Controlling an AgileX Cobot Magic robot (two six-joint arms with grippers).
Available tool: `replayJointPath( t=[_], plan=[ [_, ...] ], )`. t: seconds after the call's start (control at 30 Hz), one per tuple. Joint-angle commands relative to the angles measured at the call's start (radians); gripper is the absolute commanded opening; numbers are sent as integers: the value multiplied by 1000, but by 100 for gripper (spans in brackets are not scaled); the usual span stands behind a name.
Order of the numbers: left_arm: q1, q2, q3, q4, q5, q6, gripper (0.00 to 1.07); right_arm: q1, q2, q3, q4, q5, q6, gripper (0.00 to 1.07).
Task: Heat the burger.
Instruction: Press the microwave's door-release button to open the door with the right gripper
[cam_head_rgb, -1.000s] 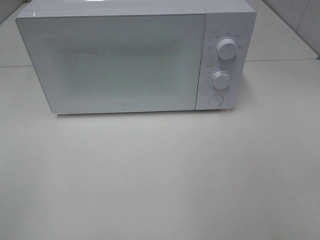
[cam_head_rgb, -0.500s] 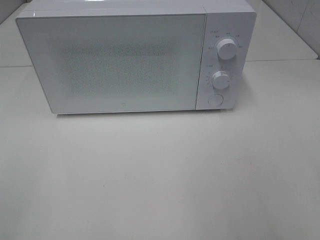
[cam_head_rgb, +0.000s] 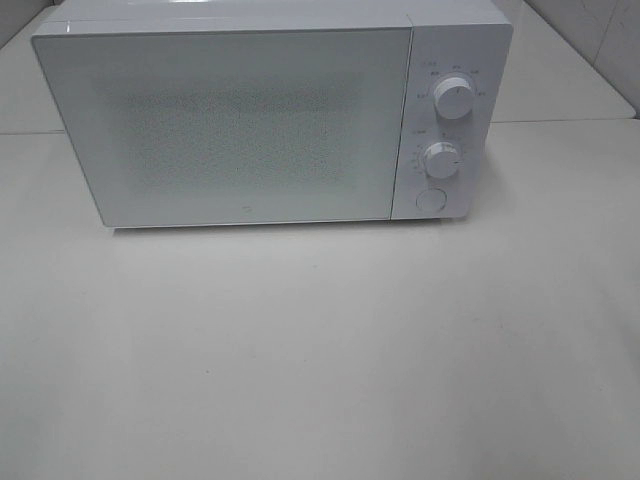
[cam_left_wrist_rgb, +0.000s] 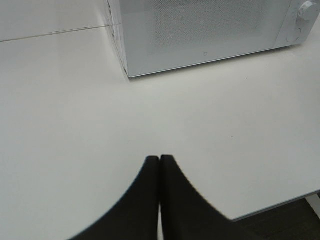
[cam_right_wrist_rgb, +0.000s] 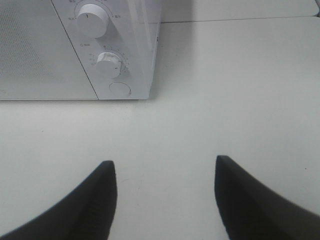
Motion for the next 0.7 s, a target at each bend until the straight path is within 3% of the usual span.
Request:
replayJointPath(
  t=[0.03,0.47,0.7],
  plan=[
    [2,-20,2,-5,-16,-8,0,-1,66,-5,5,-80,-16,55],
    [2,-20,2,-5,-16,-8,0,-1,299,-5,5,-331,-16,51],
    [2,-20,2,-5,-16,-8,0,-1,431,-5,5,-522,-16,39]
  ],
)
